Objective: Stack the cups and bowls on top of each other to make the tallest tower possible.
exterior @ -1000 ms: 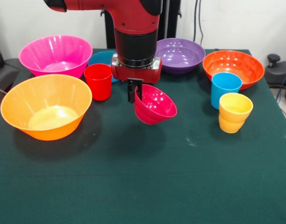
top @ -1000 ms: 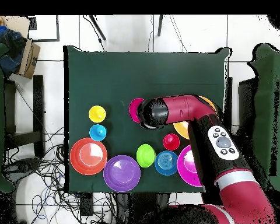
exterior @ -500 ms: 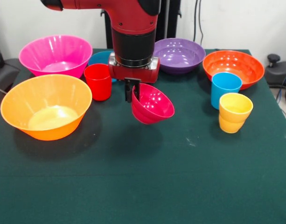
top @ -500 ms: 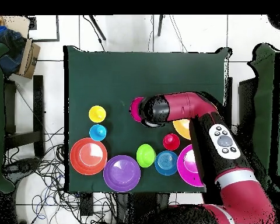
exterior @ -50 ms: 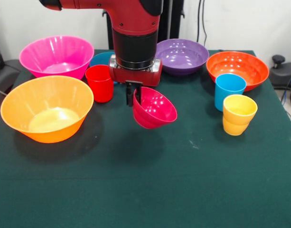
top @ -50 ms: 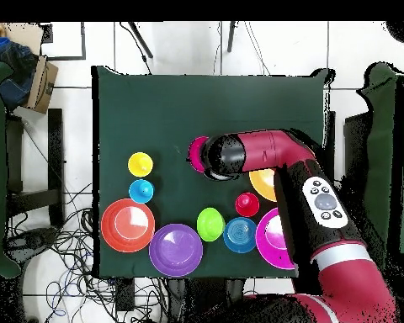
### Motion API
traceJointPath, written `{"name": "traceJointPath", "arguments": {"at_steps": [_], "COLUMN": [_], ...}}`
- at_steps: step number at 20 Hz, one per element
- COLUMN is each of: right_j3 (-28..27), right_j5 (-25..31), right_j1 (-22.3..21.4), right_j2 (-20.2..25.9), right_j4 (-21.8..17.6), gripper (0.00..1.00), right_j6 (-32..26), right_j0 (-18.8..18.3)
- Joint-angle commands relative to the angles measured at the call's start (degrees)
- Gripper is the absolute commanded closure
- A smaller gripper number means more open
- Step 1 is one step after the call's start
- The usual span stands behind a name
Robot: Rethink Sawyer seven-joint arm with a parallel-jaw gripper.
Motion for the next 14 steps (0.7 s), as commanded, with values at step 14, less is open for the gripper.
{"name": "traceJointPath", "arguments": {"at_steps": [14], "right_j3": [-0.46], "right_j5": [2.71], "right_j1": [1.85], "right_j2": [1.48], "right_j4": [-3.04], "gripper": [1.0], "right_j6": [-10.57], "right_j0": [-0.1]}}
